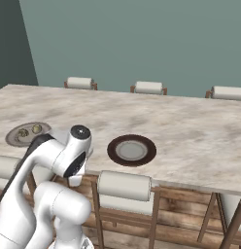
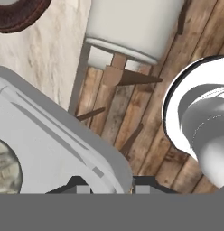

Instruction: Place two dumplings into each of the tupperware containers and then place the containers in the fridge.

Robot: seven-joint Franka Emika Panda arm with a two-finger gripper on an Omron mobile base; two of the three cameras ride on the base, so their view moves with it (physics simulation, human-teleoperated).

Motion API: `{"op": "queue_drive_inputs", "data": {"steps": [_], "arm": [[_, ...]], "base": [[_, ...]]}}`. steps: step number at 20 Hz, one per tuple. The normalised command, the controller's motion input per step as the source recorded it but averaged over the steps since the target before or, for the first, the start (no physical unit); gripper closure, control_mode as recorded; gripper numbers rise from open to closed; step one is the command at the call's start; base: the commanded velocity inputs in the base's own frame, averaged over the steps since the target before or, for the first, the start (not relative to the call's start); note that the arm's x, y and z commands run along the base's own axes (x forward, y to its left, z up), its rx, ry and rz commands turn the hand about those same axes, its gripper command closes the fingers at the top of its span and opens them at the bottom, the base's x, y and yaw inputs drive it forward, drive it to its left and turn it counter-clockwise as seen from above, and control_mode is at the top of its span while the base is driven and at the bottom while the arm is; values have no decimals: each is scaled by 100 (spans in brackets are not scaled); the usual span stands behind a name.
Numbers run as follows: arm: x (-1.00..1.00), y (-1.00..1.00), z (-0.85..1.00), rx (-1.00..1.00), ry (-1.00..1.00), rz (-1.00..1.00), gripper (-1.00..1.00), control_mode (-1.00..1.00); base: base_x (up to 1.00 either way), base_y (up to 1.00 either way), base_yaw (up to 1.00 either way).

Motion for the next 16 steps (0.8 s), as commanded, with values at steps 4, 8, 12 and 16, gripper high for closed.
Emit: {"op": "queue_drive_inputs", "data": {"steps": [4, 8, 12, 16], "arm": [[6, 0, -1, -4, 12, 22, 100, -100], [13, 0, -6, -4, 13, 33, 100, -100], [0, 0, 0, 0, 0, 0, 100, 100], [0, 0, 0, 0, 0, 0, 100, 100]], "base": [[0, 0, 0], [0, 0, 0], [0, 0, 35], [0, 0, 10]]}}
